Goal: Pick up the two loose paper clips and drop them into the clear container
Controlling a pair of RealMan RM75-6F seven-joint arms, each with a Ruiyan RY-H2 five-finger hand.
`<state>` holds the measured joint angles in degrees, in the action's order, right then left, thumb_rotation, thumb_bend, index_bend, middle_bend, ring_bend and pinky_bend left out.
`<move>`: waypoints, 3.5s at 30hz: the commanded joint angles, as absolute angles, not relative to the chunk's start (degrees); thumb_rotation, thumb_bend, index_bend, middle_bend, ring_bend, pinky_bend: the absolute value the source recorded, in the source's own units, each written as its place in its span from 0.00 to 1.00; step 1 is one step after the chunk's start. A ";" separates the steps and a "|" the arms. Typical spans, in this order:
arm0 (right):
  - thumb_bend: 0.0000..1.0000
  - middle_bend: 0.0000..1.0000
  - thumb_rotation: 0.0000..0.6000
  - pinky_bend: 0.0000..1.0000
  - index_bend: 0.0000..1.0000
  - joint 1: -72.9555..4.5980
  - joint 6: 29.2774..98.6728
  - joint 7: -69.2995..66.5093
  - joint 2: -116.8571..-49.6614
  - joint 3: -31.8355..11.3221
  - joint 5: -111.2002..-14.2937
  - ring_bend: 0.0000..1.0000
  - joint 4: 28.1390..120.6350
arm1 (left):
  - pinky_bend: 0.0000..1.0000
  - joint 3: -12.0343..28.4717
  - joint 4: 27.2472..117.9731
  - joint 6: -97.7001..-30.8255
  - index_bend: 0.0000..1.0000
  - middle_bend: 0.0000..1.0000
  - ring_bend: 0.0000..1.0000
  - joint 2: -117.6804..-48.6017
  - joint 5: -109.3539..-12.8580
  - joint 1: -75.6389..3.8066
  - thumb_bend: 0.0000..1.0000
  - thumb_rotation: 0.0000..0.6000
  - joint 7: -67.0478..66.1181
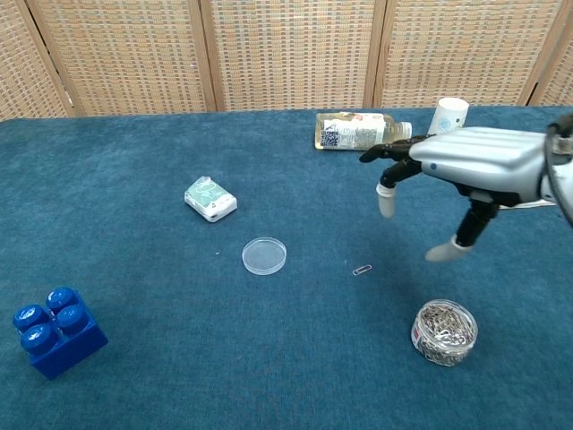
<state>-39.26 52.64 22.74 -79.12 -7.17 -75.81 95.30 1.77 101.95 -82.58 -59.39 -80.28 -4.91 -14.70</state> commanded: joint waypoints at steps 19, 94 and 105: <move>0.30 0.03 1.00 0.00 0.50 -47.50 49.65 36.91 -95.47 -8.08 -61.08 0.00 80.71 | 0.00 2.17 101.45 -81.62 0.00 0.00 0.00 -59.34 -78.88 -5.35 0.04 1.00 -14.08; 0.61 0.05 1.00 0.00 0.61 -49.05 49.42 36.30 -101.41 -5.73 -59.10 0.00 72.66 | 0.00 2.05 101.28 -81.26 0.00 0.00 0.00 -59.12 -78.61 -5.56 0.04 1.00 -13.27; 0.65 0.07 1.00 0.00 0.63 -48.73 49.92 35.26 -101.19 -5.93 -60.17 0.00 72.41 | 0.00 2.04 101.25 -81.12 0.00 0.00 0.00 -59.15 -78.58 -5.65 0.04 1.00 -13.38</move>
